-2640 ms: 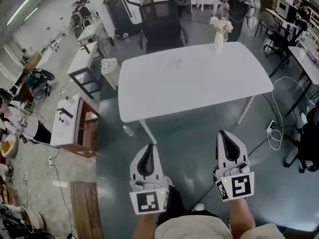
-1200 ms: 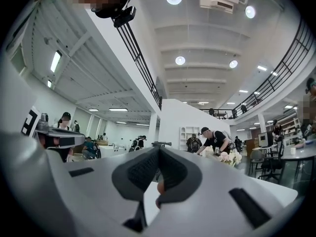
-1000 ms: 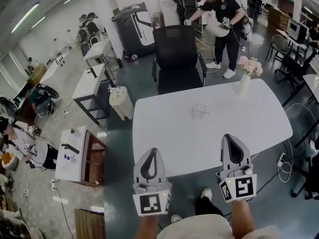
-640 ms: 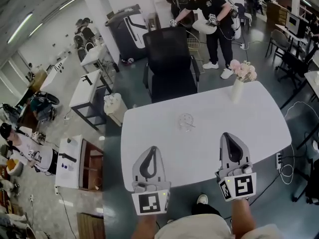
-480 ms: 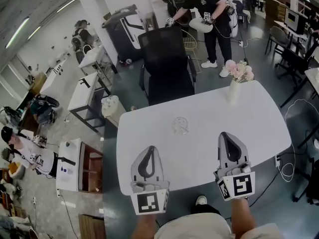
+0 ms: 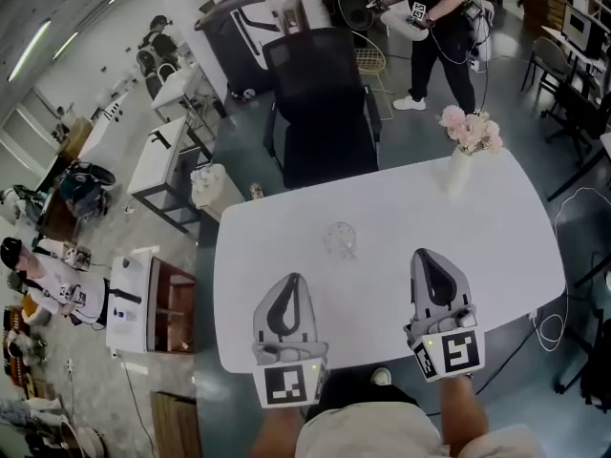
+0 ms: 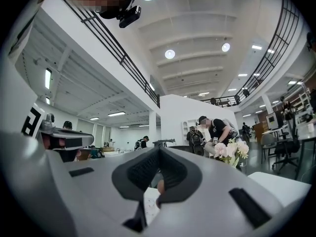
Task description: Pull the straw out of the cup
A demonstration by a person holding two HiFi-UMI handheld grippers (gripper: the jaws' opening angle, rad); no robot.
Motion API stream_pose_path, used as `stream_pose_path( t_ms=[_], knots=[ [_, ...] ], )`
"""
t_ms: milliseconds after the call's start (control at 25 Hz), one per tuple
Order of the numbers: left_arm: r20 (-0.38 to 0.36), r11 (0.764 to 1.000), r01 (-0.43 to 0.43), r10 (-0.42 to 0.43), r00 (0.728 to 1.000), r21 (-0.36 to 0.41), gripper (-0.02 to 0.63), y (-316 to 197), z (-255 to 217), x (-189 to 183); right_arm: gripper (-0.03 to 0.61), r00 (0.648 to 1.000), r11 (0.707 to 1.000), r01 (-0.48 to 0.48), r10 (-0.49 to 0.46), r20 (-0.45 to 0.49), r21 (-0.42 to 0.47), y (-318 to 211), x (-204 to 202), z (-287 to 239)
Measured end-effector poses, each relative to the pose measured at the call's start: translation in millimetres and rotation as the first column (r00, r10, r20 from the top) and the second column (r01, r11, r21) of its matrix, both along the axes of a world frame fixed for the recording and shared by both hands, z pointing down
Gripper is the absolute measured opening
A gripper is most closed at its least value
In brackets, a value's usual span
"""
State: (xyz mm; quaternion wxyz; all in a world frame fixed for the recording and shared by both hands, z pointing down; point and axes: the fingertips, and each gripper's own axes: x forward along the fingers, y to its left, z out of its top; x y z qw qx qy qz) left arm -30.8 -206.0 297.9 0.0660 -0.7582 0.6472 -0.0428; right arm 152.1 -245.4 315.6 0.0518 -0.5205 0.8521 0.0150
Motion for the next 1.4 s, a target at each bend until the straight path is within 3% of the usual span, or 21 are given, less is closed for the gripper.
stream_pose_path(
  t_ms=[560, 920, 1400],
  knots=[
    [-0.074, 0.995, -0.024, 0.017, 0.997, -0.101, 0.006, -86.5, 80.7, -44.1, 0.005, 0.993, 0.984, 0.082, -0.095, -0.076, -0.16, -68.2, -81.6, 83.7],
    [-0.111, 0.982, -0.053, 0.033, 0.993, -0.183, 0.006, -114.5, 130.2, -62.5, 0.138, 0.974, 0.945, 0.126, -0.176, -0.144, -0.303, -82.6, -120.4, 162.5],
    [-0.144, 0.962, -0.077, 0.04, 0.989, -0.263, 0.006, -139.5, 174.6, -72.4, 0.166, 0.957, 0.899, 0.102, -0.205, -0.204, -0.426, -98.9, -139.1, 225.8]
  ],
)
